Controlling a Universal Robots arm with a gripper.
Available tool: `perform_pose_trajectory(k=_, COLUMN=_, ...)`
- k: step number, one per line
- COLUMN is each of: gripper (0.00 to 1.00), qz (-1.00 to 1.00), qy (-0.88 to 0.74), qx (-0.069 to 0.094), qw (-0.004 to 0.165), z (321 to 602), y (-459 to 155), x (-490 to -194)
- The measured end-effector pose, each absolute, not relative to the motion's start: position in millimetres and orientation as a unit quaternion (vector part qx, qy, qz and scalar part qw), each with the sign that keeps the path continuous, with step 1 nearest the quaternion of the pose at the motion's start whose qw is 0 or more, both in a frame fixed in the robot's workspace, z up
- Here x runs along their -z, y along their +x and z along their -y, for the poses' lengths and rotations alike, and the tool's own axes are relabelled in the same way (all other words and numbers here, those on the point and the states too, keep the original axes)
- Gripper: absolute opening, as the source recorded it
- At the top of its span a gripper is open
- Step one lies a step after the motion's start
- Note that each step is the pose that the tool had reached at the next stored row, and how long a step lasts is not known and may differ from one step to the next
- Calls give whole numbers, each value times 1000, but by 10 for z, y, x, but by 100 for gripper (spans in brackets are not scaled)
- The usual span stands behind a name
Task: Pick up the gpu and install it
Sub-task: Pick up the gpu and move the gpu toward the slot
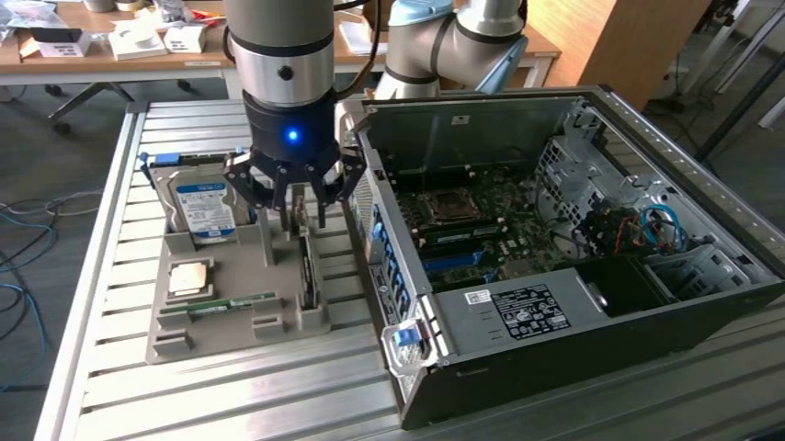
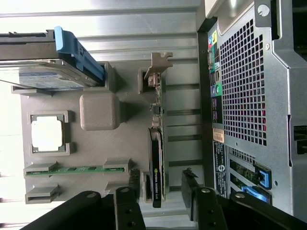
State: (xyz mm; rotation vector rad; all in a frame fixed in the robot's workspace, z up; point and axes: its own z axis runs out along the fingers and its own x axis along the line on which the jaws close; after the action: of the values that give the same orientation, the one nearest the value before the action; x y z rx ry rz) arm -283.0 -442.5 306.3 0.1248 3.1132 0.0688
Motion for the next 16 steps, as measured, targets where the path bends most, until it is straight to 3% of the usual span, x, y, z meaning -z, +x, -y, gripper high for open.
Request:
perform_pose_trajectory(k=1, gripper=49, qz=-999, qy=40, qx=-22, qw=13, z=4426, y=-2830, x=-3063)
perform_pose_trajectory(k=16, gripper=49, qz=-999, qy=40, qx=-23, qw=13, z=4426, y=-2830, x=-2899)
